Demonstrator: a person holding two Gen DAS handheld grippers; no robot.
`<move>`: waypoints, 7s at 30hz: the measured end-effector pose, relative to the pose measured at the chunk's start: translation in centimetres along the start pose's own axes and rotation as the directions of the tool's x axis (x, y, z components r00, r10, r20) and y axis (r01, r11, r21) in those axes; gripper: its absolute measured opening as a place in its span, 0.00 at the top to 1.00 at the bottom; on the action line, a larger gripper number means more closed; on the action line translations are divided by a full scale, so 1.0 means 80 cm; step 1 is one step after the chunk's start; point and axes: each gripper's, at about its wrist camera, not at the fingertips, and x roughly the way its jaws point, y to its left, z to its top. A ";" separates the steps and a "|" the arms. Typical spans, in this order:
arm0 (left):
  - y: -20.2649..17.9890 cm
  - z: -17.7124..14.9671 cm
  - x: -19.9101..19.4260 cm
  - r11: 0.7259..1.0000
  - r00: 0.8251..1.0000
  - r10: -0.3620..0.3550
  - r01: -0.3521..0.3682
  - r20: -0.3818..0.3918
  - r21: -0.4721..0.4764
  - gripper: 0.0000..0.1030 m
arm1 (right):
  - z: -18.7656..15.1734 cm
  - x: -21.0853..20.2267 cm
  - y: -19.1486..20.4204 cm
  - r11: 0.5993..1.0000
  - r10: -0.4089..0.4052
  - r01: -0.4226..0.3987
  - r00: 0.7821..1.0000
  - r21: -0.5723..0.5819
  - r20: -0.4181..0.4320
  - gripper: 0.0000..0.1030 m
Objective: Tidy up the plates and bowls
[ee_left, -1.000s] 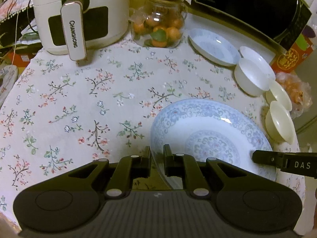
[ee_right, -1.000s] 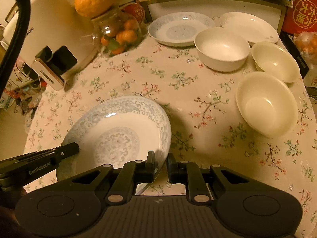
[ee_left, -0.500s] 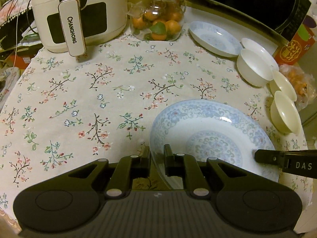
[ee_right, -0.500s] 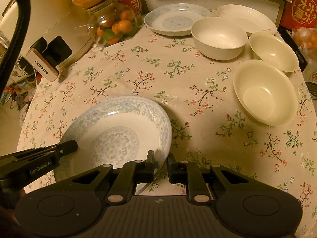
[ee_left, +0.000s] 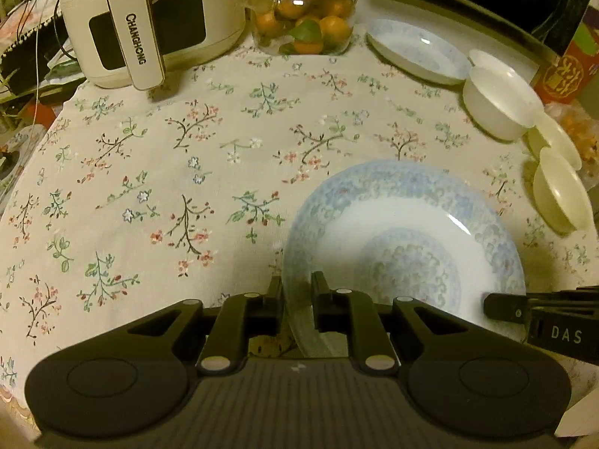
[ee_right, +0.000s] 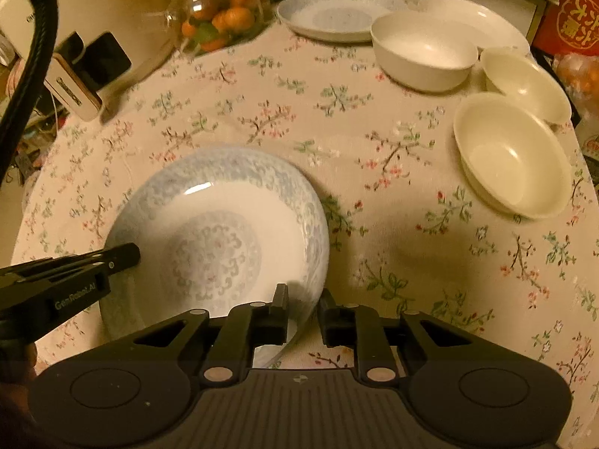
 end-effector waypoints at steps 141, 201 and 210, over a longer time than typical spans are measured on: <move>-0.075 0.276 0.199 0.934 0.970 -0.208 0.236 0.127 -0.267 0.90 | 0.285 0.089 -0.185 0.904 0.104 -0.222 0.943 0.366 0.315 0.93; -0.002 0.085 -0.053 0.955 0.949 -0.197 0.242 0.245 -0.169 0.89 | 0.075 -0.102 -0.067 0.954 0.138 -0.204 0.949 0.220 0.282 0.89; 0.010 0.032 -0.056 0.964 0.963 -0.177 0.211 0.203 -0.161 0.89 | 0.013 -0.099 -0.049 0.962 0.139 -0.184 0.965 0.200 0.223 0.89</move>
